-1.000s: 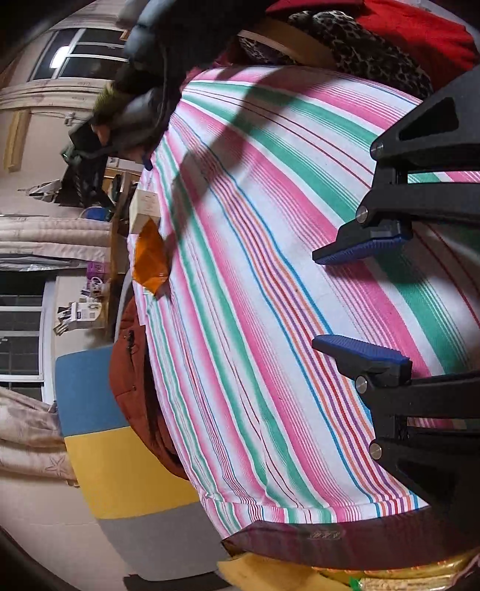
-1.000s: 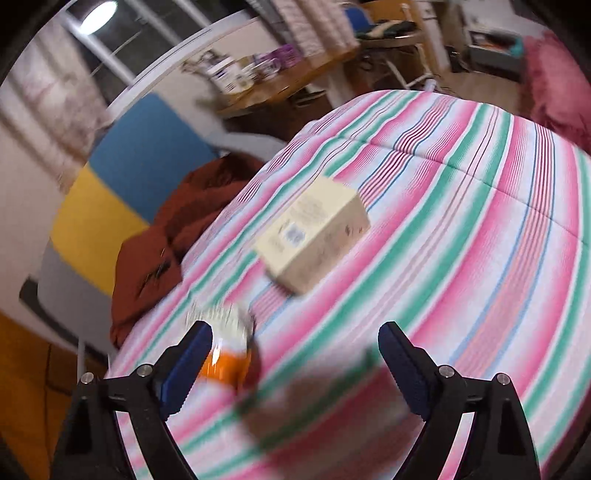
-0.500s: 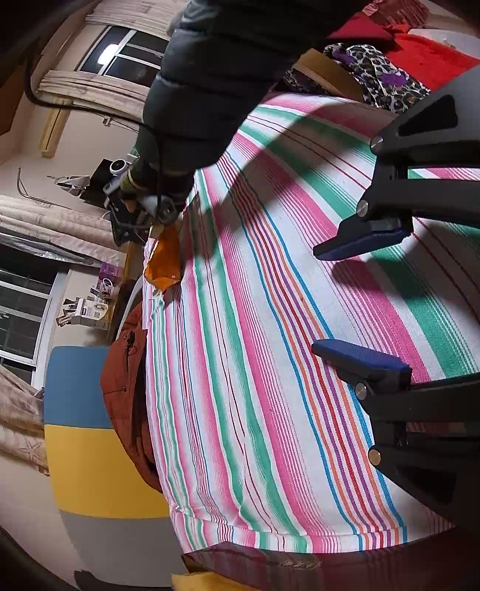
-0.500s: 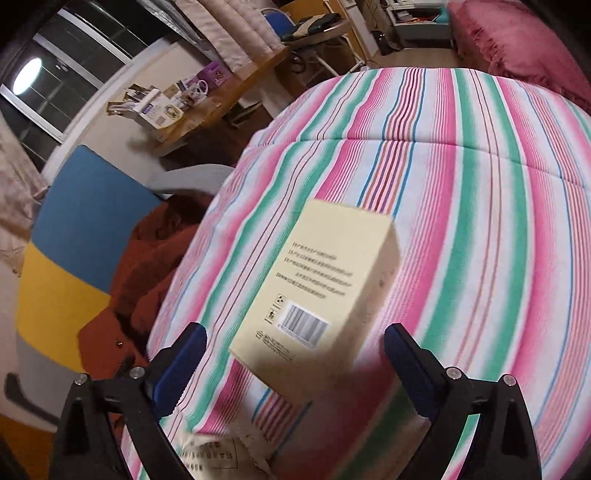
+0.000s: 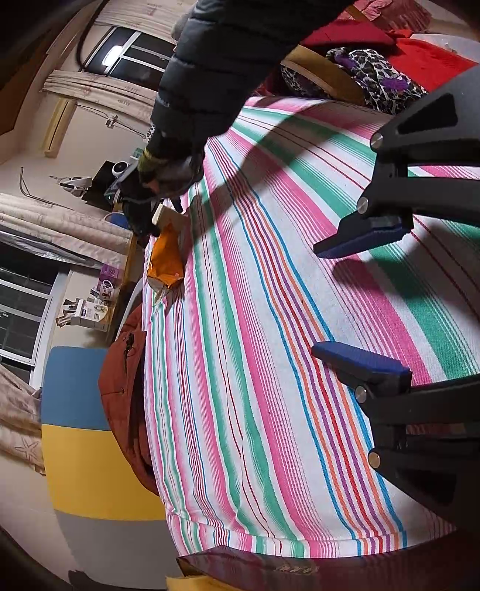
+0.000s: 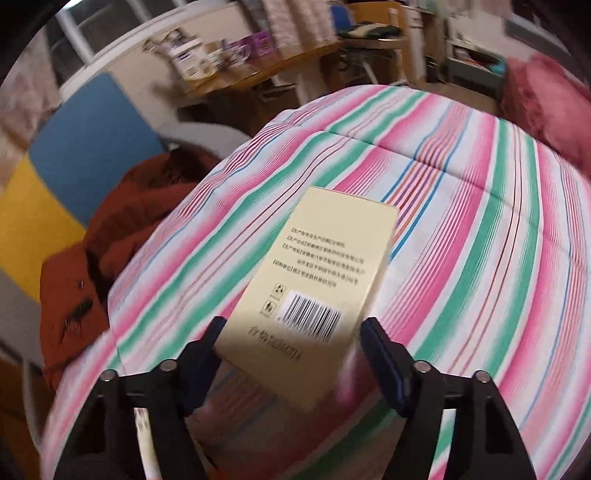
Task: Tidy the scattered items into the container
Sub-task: 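Grasp the cream paper box with the right tool while the left tool grasps the orange snack bag, then lift and carry the snack bag and cream box over the gold tray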
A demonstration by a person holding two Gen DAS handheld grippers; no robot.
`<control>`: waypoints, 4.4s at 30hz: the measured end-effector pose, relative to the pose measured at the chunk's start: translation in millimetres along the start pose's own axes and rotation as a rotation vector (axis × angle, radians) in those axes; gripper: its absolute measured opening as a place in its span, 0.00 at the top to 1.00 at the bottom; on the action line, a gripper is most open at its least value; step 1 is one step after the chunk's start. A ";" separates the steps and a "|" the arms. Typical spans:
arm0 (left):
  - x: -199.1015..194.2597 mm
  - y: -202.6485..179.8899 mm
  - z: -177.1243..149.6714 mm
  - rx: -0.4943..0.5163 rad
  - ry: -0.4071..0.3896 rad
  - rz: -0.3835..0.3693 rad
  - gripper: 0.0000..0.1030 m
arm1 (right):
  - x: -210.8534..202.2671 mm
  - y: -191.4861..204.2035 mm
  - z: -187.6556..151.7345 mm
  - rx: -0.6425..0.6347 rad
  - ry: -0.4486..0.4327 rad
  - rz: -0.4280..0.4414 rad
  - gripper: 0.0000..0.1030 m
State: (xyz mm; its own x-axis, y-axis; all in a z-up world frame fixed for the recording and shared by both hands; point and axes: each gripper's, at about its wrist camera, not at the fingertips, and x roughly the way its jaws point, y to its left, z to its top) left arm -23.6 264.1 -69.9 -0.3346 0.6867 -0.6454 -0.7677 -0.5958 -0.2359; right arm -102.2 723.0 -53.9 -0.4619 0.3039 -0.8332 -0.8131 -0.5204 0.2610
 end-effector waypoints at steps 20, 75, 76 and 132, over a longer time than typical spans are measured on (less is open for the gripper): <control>9.7 -16.7 35.8 0.029 0.053 0.018 0.50 | -56.1 -14.0 -57.4 -0.647 0.280 0.068 0.49; 228.0 -56.4 205.9 0.392 0.192 -0.145 0.40 | -55.1 -12.8 -32.0 -0.581 0.248 0.021 0.37; 225.2 -56.5 203.2 0.389 0.190 -0.126 0.40 | -52.9 -10.7 -32.9 -0.591 0.241 0.012 0.39; 11.5 -21.9 35.7 0.032 0.034 0.120 0.32 | -118.1 75.2 -219.4 -0.829 0.177 0.331 0.36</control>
State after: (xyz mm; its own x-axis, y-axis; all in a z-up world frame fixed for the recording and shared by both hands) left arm -30.2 300.0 -46.2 -0.4068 0.5962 -0.6922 -0.7406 -0.6588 -0.1322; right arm -31.0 472.8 -42.9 -0.5101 -0.0548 -0.8584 -0.1013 -0.9872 0.1232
